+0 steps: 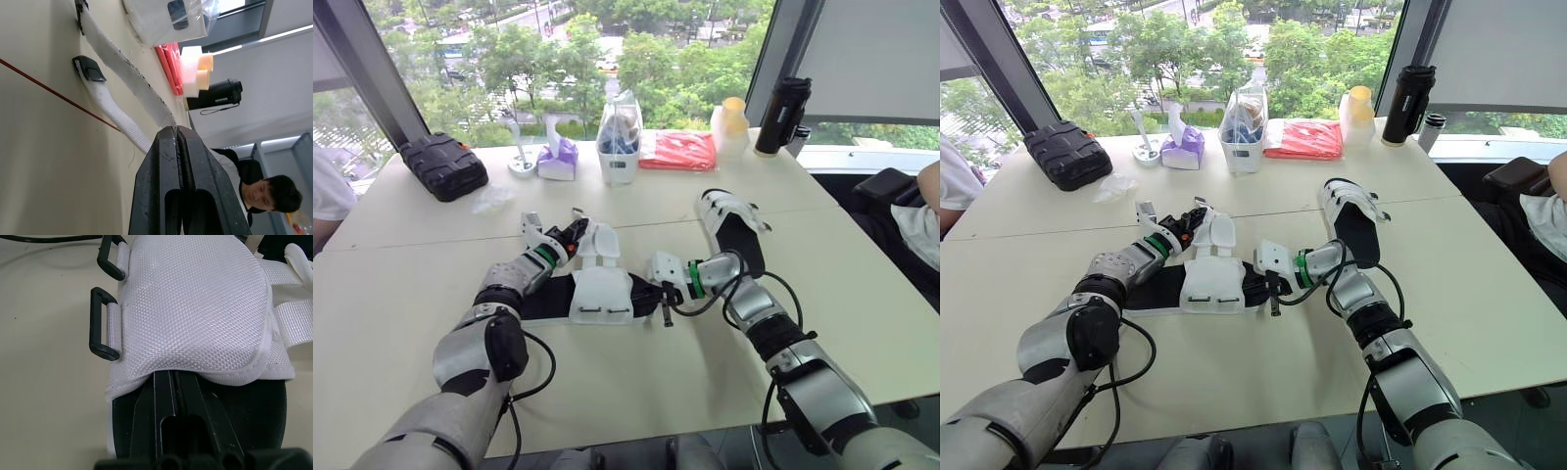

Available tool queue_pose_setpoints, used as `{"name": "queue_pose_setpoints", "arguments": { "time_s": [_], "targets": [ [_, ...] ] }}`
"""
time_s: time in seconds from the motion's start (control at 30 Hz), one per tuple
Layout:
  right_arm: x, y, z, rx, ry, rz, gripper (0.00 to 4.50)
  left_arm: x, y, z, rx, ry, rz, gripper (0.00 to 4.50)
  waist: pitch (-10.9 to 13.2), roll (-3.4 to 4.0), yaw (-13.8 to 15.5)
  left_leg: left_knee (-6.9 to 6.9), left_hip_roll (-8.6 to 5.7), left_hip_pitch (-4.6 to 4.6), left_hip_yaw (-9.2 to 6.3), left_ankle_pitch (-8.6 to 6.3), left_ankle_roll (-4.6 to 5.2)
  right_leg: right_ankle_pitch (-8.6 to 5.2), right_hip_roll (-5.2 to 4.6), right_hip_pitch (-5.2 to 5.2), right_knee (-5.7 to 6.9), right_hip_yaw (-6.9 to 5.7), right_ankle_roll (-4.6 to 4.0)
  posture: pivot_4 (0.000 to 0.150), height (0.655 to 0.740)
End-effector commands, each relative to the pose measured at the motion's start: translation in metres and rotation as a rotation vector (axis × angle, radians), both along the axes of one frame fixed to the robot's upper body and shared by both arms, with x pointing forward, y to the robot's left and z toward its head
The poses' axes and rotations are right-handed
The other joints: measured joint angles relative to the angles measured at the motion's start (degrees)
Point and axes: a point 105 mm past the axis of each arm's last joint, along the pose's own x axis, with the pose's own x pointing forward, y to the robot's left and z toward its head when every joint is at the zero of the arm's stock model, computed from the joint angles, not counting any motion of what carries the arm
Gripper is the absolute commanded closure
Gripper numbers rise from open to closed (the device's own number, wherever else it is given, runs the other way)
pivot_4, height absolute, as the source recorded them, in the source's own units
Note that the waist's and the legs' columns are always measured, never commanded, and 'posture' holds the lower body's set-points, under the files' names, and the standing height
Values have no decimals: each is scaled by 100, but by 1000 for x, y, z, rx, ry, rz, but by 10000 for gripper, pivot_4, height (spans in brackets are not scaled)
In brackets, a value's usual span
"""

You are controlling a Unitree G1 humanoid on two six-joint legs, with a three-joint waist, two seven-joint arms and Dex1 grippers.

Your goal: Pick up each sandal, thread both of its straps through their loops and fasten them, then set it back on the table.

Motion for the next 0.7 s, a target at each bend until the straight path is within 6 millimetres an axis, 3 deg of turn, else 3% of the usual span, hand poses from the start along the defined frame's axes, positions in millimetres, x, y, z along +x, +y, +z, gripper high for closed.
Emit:
{"name": "queue_pose_setpoints", "arguments": {
  "time_s": [0.03,0.17,0.23,0.33,0.47,0.53,0.7],
  "targets": [
    [-1,-14,-23,-94,51,-41,45000,3,5,26,28,-118,-19,44559,0,0,-1,0,0,0,0,0,0,0,0,0,0,0,0,1500,7400],
    [-1,-13,-21,-93,47,-37,45000,-10,-3,55,151,-349,-161,44559,1,0,-10,0,0,-2,1,0,1,0,0,0,-1,0,0,1500,7400],
    [-2,-14,-22,-93,47,-36,45000,-27,-9,78,207,-524,-242,44559,1,0,-23,-2,1,-2,1,1,-2,0,0,0,-2,0,0,1500,7400],
    [-3,-15,-22,-95,48,-36,45000,-65,-27,97,363,-754,-372,44559,1,1,-24,-8,7,-4,3,14,-25,0,0,-1,-10,4,-1,1500,7400],
    [-4,-18,-24,-104,52,-32,45000,-115,-48,90,588,-959,-551,44559,1,1,-7,-12,7,-3,5,14,-25,1,-2,1,-20,7,-2,1500,7400],
    [-4,-19,-24,-109,51,-32,45000,-138,-52,78,727,-1062,-638,44559,0,2,3,-12,7,0,4,10,-18,1,-2,4,-19,7,-3,1500,7400],
    [-3,-22,-25,-122,48,-29,45000,-169,-46,46,1040,-1310,-728,44559,1,6,35,-14,7,3,6,-3,5,2,-1,6,-23,7,-7,1500,7400]
  ]
}}
